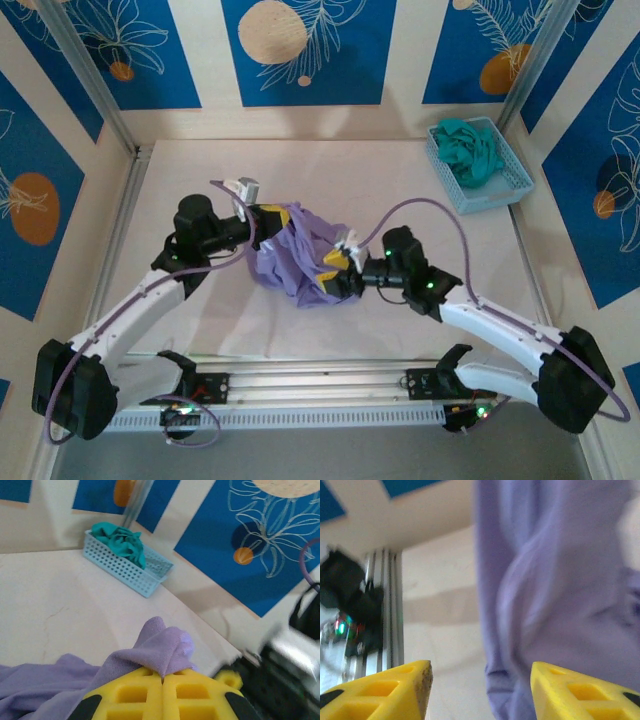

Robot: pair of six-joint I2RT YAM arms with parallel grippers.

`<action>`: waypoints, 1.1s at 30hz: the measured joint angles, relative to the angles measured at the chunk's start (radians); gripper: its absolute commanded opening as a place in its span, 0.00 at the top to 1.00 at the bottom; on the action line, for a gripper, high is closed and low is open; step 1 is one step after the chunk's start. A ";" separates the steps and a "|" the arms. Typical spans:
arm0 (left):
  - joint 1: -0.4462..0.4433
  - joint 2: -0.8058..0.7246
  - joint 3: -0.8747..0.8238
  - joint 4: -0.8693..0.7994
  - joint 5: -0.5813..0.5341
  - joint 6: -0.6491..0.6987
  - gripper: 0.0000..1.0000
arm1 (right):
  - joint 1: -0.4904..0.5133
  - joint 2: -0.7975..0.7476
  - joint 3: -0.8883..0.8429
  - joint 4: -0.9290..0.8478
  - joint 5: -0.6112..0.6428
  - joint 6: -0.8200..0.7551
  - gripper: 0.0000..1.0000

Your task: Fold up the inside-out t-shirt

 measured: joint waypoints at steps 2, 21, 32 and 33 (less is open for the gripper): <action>0.000 0.000 -0.011 0.018 0.026 0.000 1.00 | -0.069 -0.016 0.004 0.050 -0.023 0.048 0.36; 0.000 -0.032 0.020 -0.079 -0.118 0.005 1.00 | -0.096 0.279 0.351 0.062 -0.113 0.164 1.00; -0.050 -0.018 0.283 -0.128 -0.140 0.061 1.00 | -0.148 0.310 0.821 -0.286 -0.044 -0.047 1.00; -0.074 -0.017 0.282 -0.122 -0.134 0.068 1.00 | -0.156 0.308 0.841 -0.315 -0.044 -0.075 1.00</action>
